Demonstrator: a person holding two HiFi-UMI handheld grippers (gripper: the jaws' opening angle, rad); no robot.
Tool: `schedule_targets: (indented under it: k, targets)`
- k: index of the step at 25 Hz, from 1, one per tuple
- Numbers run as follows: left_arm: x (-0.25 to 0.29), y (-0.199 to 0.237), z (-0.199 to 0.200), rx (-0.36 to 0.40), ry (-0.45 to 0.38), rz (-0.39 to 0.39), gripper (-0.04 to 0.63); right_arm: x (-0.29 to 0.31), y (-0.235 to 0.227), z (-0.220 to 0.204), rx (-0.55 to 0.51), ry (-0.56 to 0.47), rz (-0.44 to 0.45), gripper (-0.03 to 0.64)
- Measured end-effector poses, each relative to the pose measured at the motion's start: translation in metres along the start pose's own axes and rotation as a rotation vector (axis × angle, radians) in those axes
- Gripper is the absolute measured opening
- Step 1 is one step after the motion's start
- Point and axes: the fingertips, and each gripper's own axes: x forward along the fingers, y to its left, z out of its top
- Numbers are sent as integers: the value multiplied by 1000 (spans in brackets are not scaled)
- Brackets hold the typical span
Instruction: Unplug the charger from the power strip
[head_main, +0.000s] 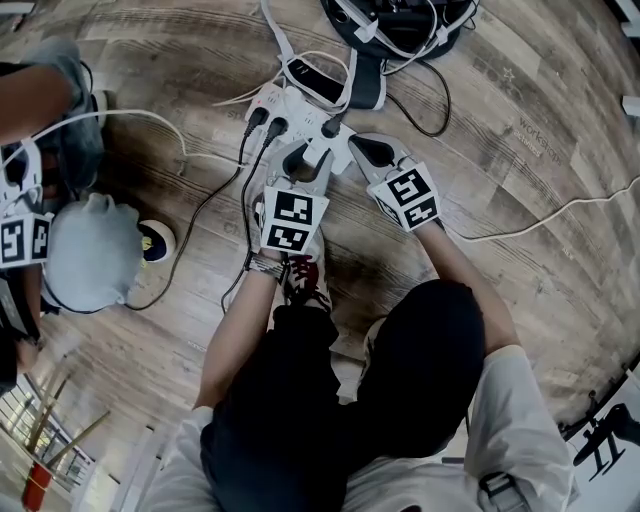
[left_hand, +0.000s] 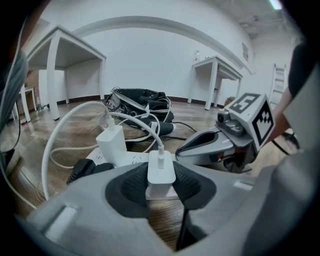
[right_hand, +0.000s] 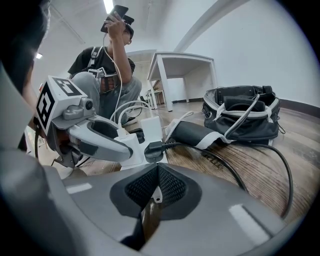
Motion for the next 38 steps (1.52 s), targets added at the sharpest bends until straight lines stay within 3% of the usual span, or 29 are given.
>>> schedule_targets:
  k: [2, 8, 17, 19, 24, 27, 34, 38]
  targets:
    - [1, -2, 1, 35, 11, 13, 140, 0, 0, 0, -2, 1, -1, 2]
    - [0, -1, 3, 22, -1, 1, 140, 1, 0, 0, -4, 7, -2, 2]
    - [-2, 3, -2, -130, -21, -54, 147, 0, 0, 1, -12, -2, -13, 2]
    - [-2, 3, -2, -115, -17, -47, 147, 1, 0, 1, -15, 0, -13, 2]
    - [-1, 0, 1, 9, 9, -7, 140, 1, 0, 1, -5, -1, -13, 2]
    - [0, -1, 0, 31, 22, -3, 140, 1, 0, 1, -1, 3, -13, 2]
    - [1, -2, -1, 25, 26, -3, 140, 1, -1, 0, 19, 14, -26, 2]
    - [-1, 2, -2, -55, 7, -17, 140, 2, -1, 0, 22, 30, -29, 2]
